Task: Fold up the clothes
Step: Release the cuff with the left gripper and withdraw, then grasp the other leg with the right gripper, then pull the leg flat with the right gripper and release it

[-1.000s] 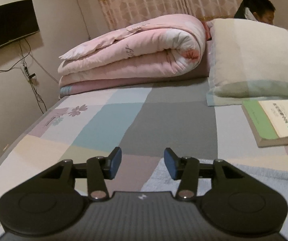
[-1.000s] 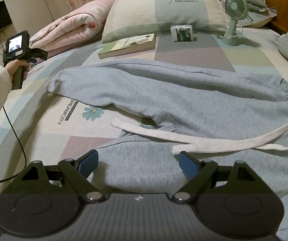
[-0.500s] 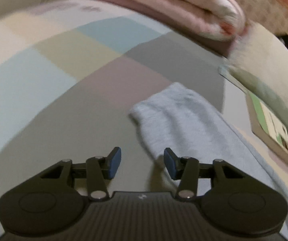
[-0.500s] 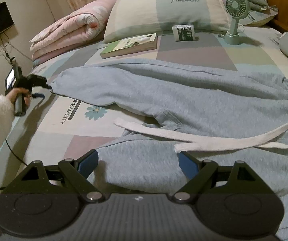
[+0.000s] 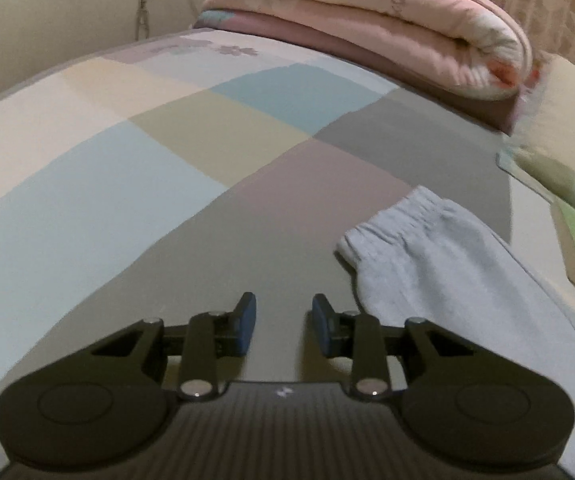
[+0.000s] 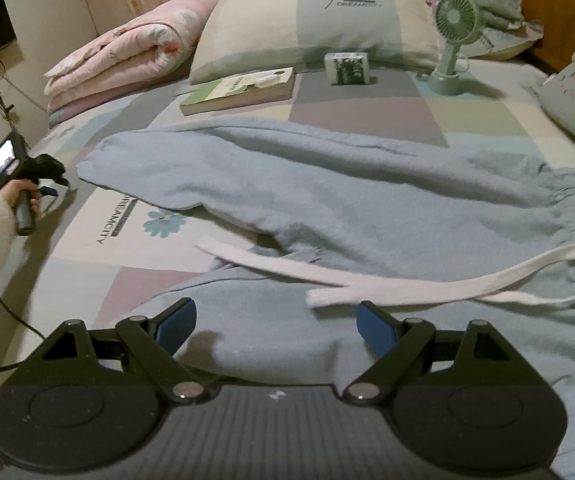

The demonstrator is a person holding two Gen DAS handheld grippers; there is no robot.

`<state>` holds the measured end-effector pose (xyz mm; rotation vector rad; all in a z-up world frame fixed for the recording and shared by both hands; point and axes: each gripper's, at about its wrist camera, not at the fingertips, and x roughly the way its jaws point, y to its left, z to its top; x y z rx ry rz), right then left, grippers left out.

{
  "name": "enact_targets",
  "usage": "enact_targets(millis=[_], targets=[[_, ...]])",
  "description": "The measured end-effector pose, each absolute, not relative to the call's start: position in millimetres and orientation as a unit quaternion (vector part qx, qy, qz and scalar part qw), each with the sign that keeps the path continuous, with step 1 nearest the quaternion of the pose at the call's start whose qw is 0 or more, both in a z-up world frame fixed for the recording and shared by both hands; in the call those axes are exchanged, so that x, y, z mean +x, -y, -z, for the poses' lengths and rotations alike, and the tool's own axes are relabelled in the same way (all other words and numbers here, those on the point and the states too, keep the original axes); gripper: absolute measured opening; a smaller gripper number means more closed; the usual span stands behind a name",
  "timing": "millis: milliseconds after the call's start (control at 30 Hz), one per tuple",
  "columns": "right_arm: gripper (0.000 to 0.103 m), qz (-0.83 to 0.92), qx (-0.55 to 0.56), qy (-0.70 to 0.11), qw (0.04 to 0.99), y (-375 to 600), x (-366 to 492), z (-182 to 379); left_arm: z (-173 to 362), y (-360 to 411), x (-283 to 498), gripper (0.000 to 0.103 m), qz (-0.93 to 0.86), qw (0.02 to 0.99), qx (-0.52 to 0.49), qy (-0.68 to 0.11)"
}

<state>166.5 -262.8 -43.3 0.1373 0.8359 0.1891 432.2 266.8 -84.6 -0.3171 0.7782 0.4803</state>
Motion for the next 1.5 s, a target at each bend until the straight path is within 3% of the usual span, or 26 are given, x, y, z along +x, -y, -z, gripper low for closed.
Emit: enact_targets(millis=[67,433,567,633,700,933,1267,1300,1367,1400,1433,1500], targets=[[0.091,-0.085,0.051,-0.402,0.91,269.4,168.0,37.9,75.0,-254.8,425.7,0.043,-0.202,0.894,-0.131,-0.378],[0.098,-0.103,-0.063,-0.359,0.926,302.7,219.0,10.7,55.5,-71.7,361.2,0.075,0.13,0.905,0.032,-0.403],[0.091,-0.114,-0.102,-0.357,0.922,312.3,262.9,10.1,65.0,-3.8,334.8,0.075,0.231,0.886,0.103,-0.389],[0.077,-0.116,-0.122,-0.359,0.918,315.1,286.0,13.3,68.4,14.0,326.6,0.075,0.26,0.879,0.115,-0.383],[0.071,-0.117,-0.148,-0.361,0.913,315.4,309.5,20.8,70.9,25.5,321.1,0.075,0.278,0.874,0.122,-0.379],[0.069,-0.145,-0.186,-0.383,0.893,317.6,386.7,62.3,75.1,40.3,313.2,0.075,0.3,0.867,0.13,-0.376],[0.069,-0.191,-0.121,-0.43,0.874,346.0,448.7,114.1,83.3,48.3,309.7,0.075,0.316,0.861,0.128,-0.378],[0.066,-0.193,-0.107,-0.435,0.873,348.8,450.2,115.0,84.7,48.6,311.6,0.075,0.317,0.86,0.124,-0.38],[0.048,-0.206,-0.093,-0.436,0.871,350.2,447.0,115.1,87.3,48.9,312.9,0.075,0.317,0.859,0.119,-0.383],[0.031,-0.209,-0.091,-0.435,0.871,348.7,445.3,114.5,88.1,49.3,313.1,0.075,0.317,0.859,0.119,-0.384],[0.002,-0.202,-0.102,-0.43,0.874,344.9,443.4,113.4,88.9,49.7,313.3,0.075,0.317,0.859,0.119,-0.384],[0.004,-0.18,-0.131,-0.416,0.882,337.1,440.5,111.8,88.2,49.3,312.6,0.075,0.317,0.86,0.118,-0.382]])
